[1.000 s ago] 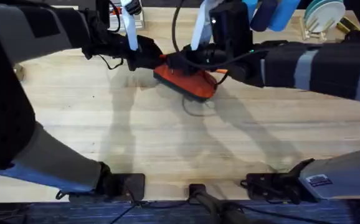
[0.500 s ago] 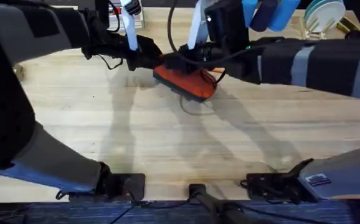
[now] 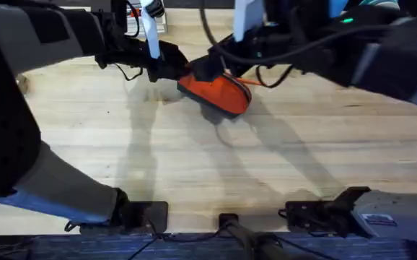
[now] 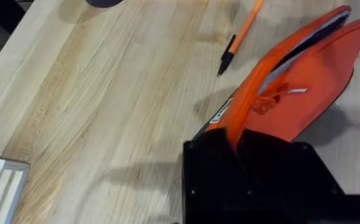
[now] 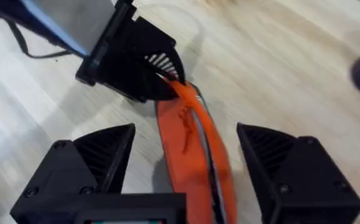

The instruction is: Unzip the bag, pick up the pens from the table one at a time and place them inside, then zip the bag closed.

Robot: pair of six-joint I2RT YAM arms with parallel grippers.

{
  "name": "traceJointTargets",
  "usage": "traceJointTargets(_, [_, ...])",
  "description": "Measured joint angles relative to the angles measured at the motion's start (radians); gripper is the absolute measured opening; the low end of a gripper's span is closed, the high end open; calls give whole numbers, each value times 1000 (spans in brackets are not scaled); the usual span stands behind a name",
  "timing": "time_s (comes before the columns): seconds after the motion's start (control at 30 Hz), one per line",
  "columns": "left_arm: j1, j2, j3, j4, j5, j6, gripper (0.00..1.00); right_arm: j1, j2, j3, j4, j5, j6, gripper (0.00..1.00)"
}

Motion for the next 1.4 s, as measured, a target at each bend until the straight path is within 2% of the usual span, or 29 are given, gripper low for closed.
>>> traceJointTargets(0.27, [0,0,0,0,0,0,61,-10,-80,2,-97,50,-53,996])
traceJointTargets(0.3, [0,0,0,1,0,1,139,-11,-79,2,-100,51,-57,997])
traceJointTargets(0.37, [0,0,0,5,0,0,423,-11,-80,2,-104,51,-59,996])
traceJointTargets(0.4, [0,0,0,4,0,0,895,-11,-79,2,-104,51,-61,996])
traceJointTargets(0.43, [0,0,0,4,1,-3,966,-11,-80,2,-104,51,-61,995])
traceJointTargets(0.73, [0,0,0,-6,-2,-4,993,-11,-80,2,-109,51,-61,996])
traceJointTargets(0.9, [3,-16,0,-80,-10,-4,993,-11,-80,2,-178,50,-61,996])
traceJointTargets(1.03, [24,-105,0,-157,-26,-4,993,-10,-79,2,-210,45,-59,968])
traceJointTargets(1.07, [31,-138,0,-178,-31,-4,993,-9,-80,2,-214,40,-57,938])
traceJointTargets(1.13, [46,-212,0,-221,-39,-4,993,-8,-79,2,-215,25,-57,789])
traceJointTargets(1.3, [58,-347,2,-316,-86,-3,993,-7,-80,16,-222,2,-36,98])
traceJointTargets(1.33, [58,-364,2,-331,-95,-3,993,-7,-79,23,-224,0,-31,46])
traceJointTargets(1.4, [58,-395,2,-362,-113,-3,993,-6,-79,40,-233,-2,-26,30])
